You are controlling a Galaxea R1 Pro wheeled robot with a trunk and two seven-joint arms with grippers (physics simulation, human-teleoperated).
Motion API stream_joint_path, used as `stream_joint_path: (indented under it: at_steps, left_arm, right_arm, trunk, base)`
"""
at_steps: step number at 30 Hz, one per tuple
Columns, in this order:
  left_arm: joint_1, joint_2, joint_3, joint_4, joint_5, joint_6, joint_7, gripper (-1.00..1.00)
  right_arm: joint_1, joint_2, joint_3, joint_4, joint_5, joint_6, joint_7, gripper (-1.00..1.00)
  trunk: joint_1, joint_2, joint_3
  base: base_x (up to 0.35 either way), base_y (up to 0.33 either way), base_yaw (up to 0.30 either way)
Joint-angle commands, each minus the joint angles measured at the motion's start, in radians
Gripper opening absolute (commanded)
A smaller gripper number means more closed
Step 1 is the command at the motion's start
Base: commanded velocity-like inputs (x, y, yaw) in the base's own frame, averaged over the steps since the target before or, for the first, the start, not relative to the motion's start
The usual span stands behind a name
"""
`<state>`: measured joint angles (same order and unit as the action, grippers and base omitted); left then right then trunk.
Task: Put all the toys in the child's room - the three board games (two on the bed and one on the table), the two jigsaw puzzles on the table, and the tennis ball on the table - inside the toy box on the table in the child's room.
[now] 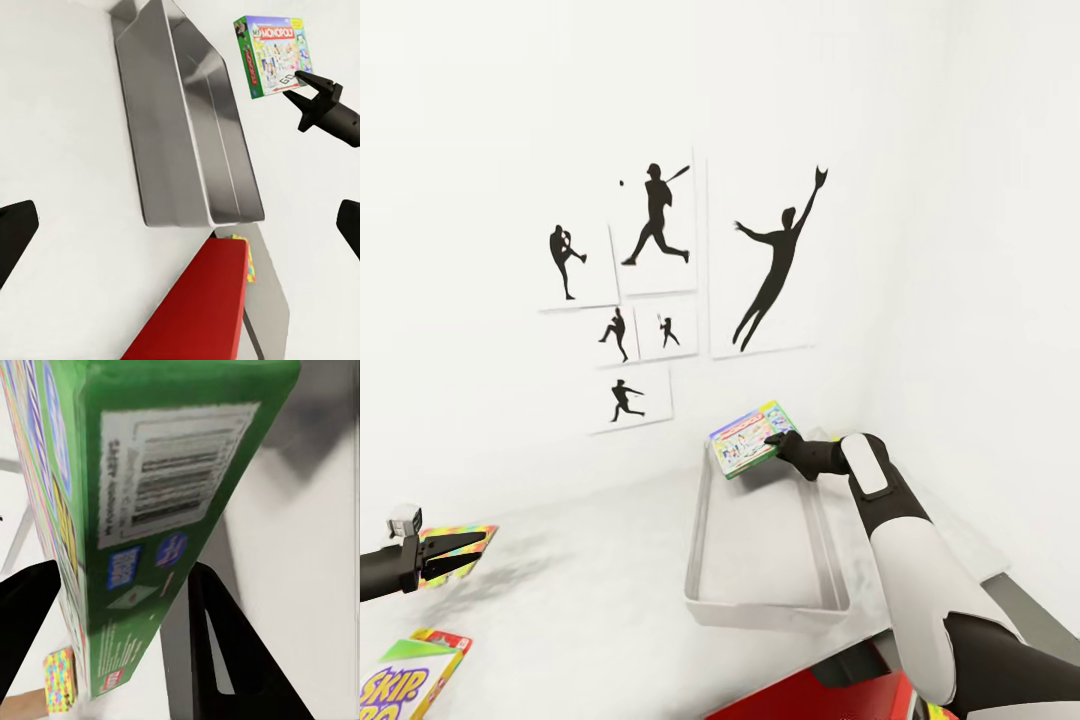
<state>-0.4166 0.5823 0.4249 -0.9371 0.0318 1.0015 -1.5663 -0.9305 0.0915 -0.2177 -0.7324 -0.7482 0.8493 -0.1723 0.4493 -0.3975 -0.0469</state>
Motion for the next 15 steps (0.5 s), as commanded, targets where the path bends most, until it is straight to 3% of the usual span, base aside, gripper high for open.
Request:
stream_joint_path:
  at_steps: [1, 6, 15]
  left_arm:
    - [-0.001, 0.0, 0.0, 0.0, 0.0, 0.01, -0.004, 1.0]
    - [-0.001, 0.0, 0.0, 0.001, -0.001, 0.011, -0.004, 1.0]
    - [-0.001, -0.001, 0.0, 0.0, -0.001, 0.011, -0.004, 1.0]
  right_arm:
    - [-0.001, 0.001, -0.004, -0.001, -0.011, 0.004, -0.01, -1.0]
    - [-0.001, 0.001, -0.004, -0.002, -0.011, 0.004, -0.01, -1.0]
    - [-0.001, 0.003, -0.003, -0.001, -0.011, 0.004, -0.019, -1.0]
  trunk:
    - [0.001, -0.002, -0.004]
    - [0.001, -0.002, -0.008]
    - [0.001, -0.002, -0.016]
  base:
    - [0.0, 0.0, -0.128]
    - [0.0, 0.0, -0.1]
    - [0.0, 0.0, -0.012]
